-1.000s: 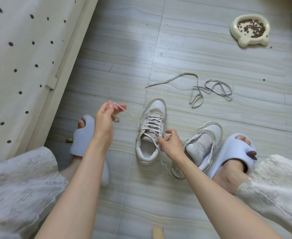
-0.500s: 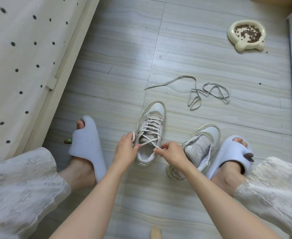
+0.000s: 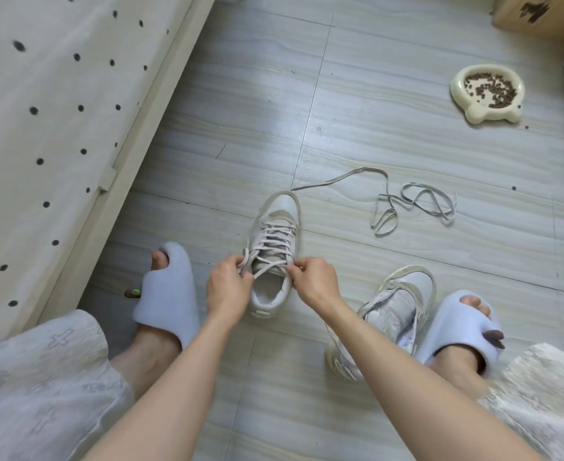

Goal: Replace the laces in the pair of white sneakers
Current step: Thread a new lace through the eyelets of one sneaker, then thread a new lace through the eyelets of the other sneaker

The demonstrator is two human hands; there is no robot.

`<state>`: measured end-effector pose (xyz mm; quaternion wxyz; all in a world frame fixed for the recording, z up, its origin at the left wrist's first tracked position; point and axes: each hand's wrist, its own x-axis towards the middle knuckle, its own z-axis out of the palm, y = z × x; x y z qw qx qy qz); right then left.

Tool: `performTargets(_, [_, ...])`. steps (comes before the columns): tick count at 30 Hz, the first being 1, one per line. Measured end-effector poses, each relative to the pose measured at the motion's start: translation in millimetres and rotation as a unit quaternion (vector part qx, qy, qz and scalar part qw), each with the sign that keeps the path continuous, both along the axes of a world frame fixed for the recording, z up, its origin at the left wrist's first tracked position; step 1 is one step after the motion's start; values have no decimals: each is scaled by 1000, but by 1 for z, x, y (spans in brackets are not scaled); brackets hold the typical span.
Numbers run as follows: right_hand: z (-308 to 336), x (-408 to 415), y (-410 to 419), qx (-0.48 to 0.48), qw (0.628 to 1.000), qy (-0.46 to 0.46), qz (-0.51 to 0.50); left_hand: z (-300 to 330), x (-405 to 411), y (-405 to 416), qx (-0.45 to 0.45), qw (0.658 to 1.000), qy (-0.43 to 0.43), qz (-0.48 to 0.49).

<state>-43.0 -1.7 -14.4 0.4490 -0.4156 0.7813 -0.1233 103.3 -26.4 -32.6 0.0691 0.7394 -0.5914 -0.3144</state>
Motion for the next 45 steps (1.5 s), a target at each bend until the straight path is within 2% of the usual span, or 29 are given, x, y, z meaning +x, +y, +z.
performTargets(5, [7,17,-58,0,994,-72,81,11,21,-60,-18,999,22,38])
performTargets(8, [19,16,-76,-14,992,-98,79,22,29,-83,-6,999,46,-6])
performTargets(11, [31,4,-71,-21,993,-89,72,25,23,-80,-51,993,68,-78])
performTargets(15, [37,-31,-23,-46,998,-30,-4,29,-10,-33,-167,976,52,-131])
performTargets(16, [37,-41,-6,-48,998,-7,-26,31,-22,-17,-173,973,47,-148])
performTargets(19, [29,-75,47,-30,991,76,-104,30,-57,27,-71,965,112,-224])
performTargets(22, [22,-104,92,45,976,142,-156,22,-87,59,24,942,111,-314])
performTargets(24, [20,-114,112,116,974,107,-163,20,-102,73,64,931,94,-346])
performTargets(25, [18,-116,119,137,971,54,-188,18,-109,78,82,929,86,-351])
performTargets(27, [14,-115,128,162,954,-32,-250,13,-117,82,113,926,78,-352])
performTargets(32, [-1,-110,129,142,964,68,-213,7,-127,75,162,926,133,-315])
performTargets(36, [-2,-106,108,63,973,57,-215,9,-120,52,158,941,182,-238])
performTargets(41, [0,-97,54,5,984,46,-169,11,-101,27,115,962,218,-118])
performTargets(45, [-1,-98,15,-18,985,42,-168,10,-103,1,95,964,236,-84])
